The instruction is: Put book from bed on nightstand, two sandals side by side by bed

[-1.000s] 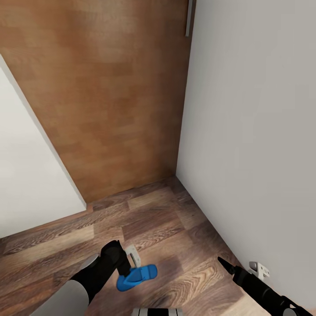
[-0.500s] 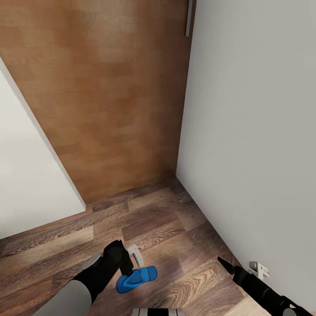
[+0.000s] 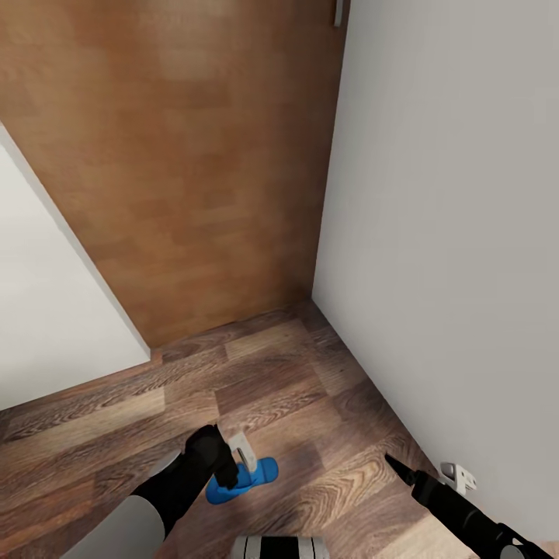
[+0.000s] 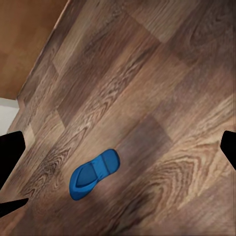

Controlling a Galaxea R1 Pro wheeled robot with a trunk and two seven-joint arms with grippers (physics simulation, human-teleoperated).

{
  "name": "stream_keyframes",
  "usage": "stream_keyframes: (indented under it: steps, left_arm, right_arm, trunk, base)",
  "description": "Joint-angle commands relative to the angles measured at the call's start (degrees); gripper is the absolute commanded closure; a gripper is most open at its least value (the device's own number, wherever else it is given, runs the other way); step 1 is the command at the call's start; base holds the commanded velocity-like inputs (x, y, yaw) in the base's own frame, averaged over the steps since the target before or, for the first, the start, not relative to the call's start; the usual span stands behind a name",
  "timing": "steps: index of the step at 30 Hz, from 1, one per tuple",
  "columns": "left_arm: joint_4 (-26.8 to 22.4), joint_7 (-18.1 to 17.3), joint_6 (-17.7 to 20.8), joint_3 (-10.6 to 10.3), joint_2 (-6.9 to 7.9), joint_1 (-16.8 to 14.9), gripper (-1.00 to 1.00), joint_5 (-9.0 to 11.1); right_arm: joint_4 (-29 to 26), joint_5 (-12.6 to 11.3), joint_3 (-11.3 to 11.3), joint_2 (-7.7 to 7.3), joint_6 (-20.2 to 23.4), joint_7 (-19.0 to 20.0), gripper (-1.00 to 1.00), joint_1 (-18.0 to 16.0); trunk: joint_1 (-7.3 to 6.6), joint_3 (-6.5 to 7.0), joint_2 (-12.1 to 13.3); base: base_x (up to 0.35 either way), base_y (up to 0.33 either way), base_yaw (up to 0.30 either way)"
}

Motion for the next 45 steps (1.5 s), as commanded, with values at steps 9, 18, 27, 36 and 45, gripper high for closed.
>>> stream_keyframes:
  steps: [9, 18, 27, 36, 45]
  left_arm:
    - [-0.1, -0.5, 0.1, 0.0, 0.03, 0.0, -1.0, -0.6]
    - [-0.1, -0.5, 0.1, 0.0, 0.07, 0.0, -1.0, -0.6]
    - [-0.1, -0.4, 0.1, 0.0, 0.02, 0.0, -1.0, -0.6]
    - [-0.1, -0.4, 0.1, 0.0, 0.07, 0.0, -1.0, -0.6]
    - [-0.1, -0.3, 0.1, -0.1, 0.07, 0.0, -1.0, -0.7]
  right_arm:
    - [0.0, -0.3, -0.1, 0.02, 0.4, 0.1, -1.0, 0.0]
    - [0.0, -0.3, -0.1, 0.02, 0.4, 0.0, -1.0, 0.0]
    - [0.0, -0.3, -0.1, 0.02, 0.4, 0.0, -1.0, 0.0]
    - [0.0, -0.3, -0.1, 0.02, 0.4, 0.0, -1.0, 0.0]
    - [0.0, -0.2, 0.0, 0.11, 0.4, 0.0, -1.0, 0.0]
  trunk:
    - [0.22, -2.05, -0.1]
    - [0.45, -4.04, -0.3]
    - [0.68, -6.03, -0.4]
    - [0.84, -7.36, -0.5]
    - [0.84, -7.36, -0.5]
  base:
    - [0.0, 0.0, 0.0]
    - [0.0, 0.0, 0.0]
    - [0.0, 0.0, 0.0]
    - [0.0, 0.0, 0.0]
    - [0.033, 0.0, 0.0]
